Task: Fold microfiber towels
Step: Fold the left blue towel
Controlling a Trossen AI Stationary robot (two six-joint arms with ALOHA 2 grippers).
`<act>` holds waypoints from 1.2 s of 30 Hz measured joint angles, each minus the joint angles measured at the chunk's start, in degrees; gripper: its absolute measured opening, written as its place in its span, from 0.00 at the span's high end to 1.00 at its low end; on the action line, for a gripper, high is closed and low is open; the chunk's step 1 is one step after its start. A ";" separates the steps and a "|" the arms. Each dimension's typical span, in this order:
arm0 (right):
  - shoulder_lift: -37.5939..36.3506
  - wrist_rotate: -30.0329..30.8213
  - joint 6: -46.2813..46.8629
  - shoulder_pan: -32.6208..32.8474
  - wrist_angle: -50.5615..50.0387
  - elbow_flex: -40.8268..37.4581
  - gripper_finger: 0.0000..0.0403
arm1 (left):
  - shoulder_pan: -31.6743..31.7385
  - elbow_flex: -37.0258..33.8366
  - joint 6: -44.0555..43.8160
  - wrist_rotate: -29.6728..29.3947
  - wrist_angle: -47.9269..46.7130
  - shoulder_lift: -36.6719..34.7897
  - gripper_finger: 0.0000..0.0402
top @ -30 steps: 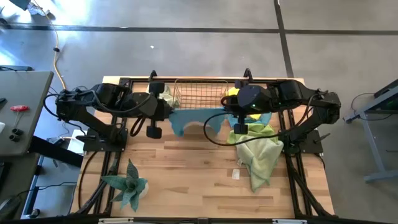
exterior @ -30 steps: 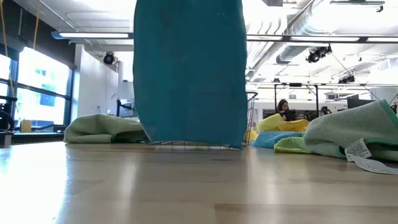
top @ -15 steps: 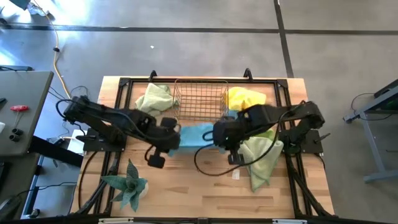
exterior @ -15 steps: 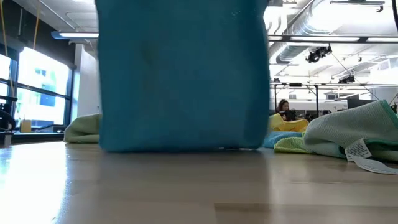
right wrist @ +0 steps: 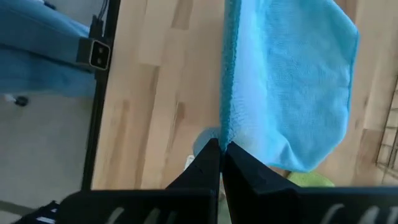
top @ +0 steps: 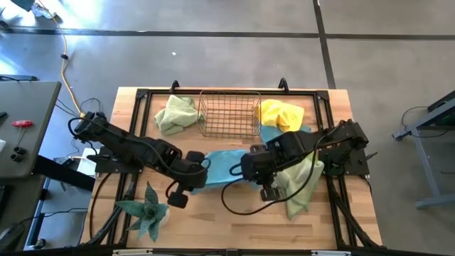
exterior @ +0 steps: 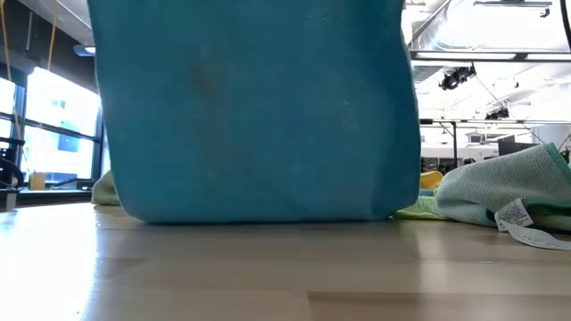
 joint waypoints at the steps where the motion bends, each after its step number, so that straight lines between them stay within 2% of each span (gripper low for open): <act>1: 0.35 0.00 -0.93 0.05 0.32 0.00 1.00 | -0.39 0.00 -0.04 -0.14 0.42 0.00 1.00; 5: 1.15 0.34 -5.12 -0.37 4.23 0.00 1.00 | -1.48 0.00 -1.22 -3.94 0.41 0.00 1.00; 7: 1.17 3.00 -5.84 -1.02 6.01 0.00 1.00 | -1.69 0.00 -1.57 -6.07 -0.96 0.00 1.00; 10: 0.93 7.81 -2.13 -2.17 7.05 0.00 1.00 | -1.61 0.00 -1.57 -8.13 -3.99 -0.09 1.00; 12: 0.75 8.01 2.66 -3.05 6.67 0.00 1.00 | -1.56 -0.04 -1.56 -9.15 -6.29 -0.52 1.00; 16: 0.75 7.42 8.91 -3.90 5.88 0.00 1.00 | -1.12 -0.11 -1.14 -9.87 -9.83 -1.13 1.00; 29: 0.69 9.19 13.91 -4.27 8.41 0.01 1.00 | 5.85 -0.02 5.57 -10.93 -12.12 -7.96 1.00; 36: 1.11 15.74 17.52 -4.27 5.74 0.02 1.00 | 7.97 0.00 7.46 -10.35 -11.98 -9.64 1.00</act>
